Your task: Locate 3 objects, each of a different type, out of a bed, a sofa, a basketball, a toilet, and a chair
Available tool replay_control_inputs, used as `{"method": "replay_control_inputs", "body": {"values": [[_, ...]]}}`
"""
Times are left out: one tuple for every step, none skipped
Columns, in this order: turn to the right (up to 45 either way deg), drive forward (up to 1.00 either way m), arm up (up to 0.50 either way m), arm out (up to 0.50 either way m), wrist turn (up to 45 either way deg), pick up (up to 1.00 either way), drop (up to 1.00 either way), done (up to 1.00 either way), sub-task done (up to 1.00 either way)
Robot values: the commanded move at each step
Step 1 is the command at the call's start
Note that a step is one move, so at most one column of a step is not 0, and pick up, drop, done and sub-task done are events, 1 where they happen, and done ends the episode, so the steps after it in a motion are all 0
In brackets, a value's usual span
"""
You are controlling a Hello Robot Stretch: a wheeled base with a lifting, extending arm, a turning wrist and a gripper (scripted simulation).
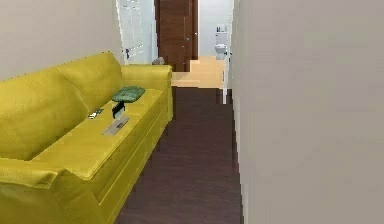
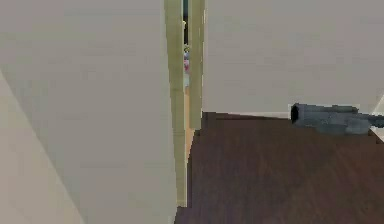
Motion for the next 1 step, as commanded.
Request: {"method": "replay_control_inputs", "body": {"values": [[3.0, 0.00, 0.00, 0.00, 0.0, 0.00, 0.00, 0.00, 0.00]]}}
